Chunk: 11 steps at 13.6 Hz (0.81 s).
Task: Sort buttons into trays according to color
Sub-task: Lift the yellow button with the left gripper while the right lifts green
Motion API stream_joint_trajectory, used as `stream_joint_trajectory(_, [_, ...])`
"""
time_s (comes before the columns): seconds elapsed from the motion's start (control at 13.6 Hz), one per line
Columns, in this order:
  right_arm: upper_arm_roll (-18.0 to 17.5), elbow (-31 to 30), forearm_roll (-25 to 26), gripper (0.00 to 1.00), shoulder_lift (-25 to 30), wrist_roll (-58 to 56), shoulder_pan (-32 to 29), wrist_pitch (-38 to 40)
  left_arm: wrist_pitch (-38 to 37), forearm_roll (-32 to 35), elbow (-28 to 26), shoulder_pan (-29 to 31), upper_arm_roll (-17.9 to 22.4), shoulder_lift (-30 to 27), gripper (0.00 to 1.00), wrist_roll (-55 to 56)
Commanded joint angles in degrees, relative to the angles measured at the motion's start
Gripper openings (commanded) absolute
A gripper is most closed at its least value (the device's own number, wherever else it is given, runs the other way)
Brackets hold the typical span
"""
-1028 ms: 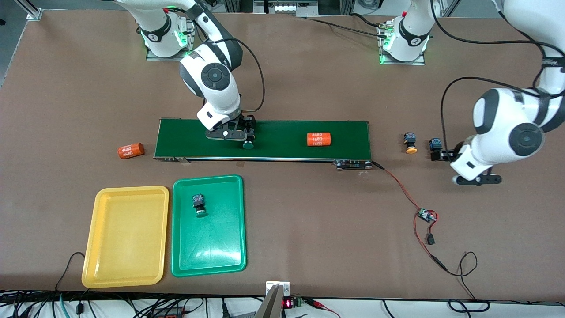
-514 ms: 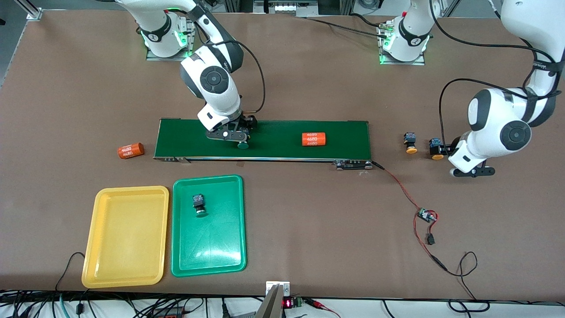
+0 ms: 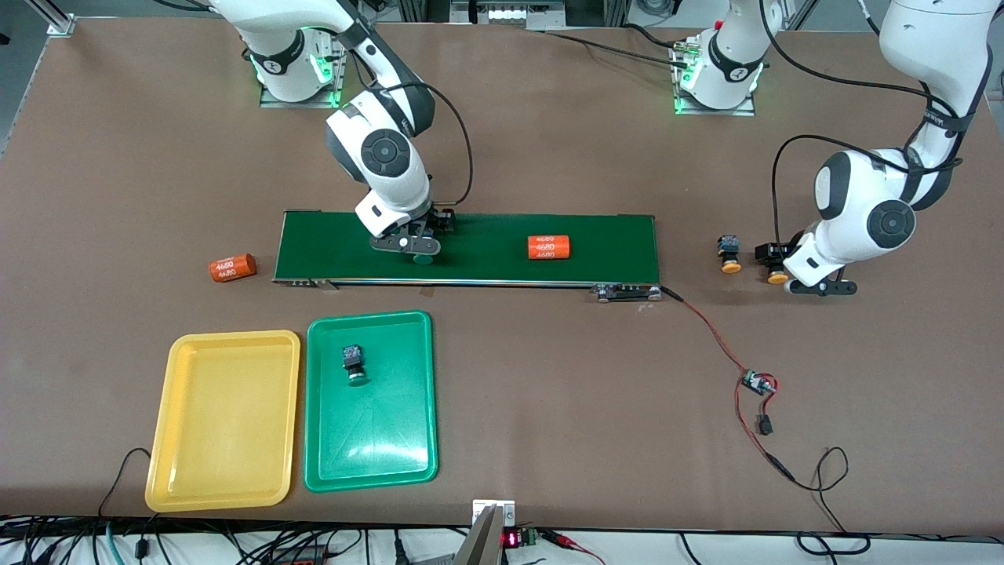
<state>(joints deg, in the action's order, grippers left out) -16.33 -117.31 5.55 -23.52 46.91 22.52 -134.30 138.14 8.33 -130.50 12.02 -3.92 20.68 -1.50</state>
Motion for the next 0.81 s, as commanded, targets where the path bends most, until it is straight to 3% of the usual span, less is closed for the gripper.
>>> stream_joint_trajectory(0.0, [-0.5,0.1,-0.4,0.43,0.2,-0.7,-0.3,0.0,1.2,-0.8,-0.3,0.0,0.1,0.8,0.72,-1.7])
stream_joint_trajectory(0.15, [-0.4,0.2,-0.4,0.18,1.0,-0.9,-0.4,0.5,1.2,-0.9,-0.2,0.0,0.1,1.0,0.46,-1.6])
stream_joint_trajectory(0.37, [-0.3,0.6,-0.5,0.1,2.2,-1.0,-0.6,1.1,0.3,-0.9,0.4,0.0,0.1,0.4,0.21,-1.3])
stream_joint_trajectory(0.59, [-0.1,2.5,-0.4,0.1,3.7,-1.8,-0.8,3.3,-1.5,-0.8,1.6,0.0,-0.7,-2.4,0.15,-1.4])
stream_joint_trajectory(0.73, [0.5,5.9,0.2,0.1,3.9,-4.8,-1.0,6.3,-8.8,-0.8,5.9,0.0,-2.2,-3.9,0.15,-1.5])
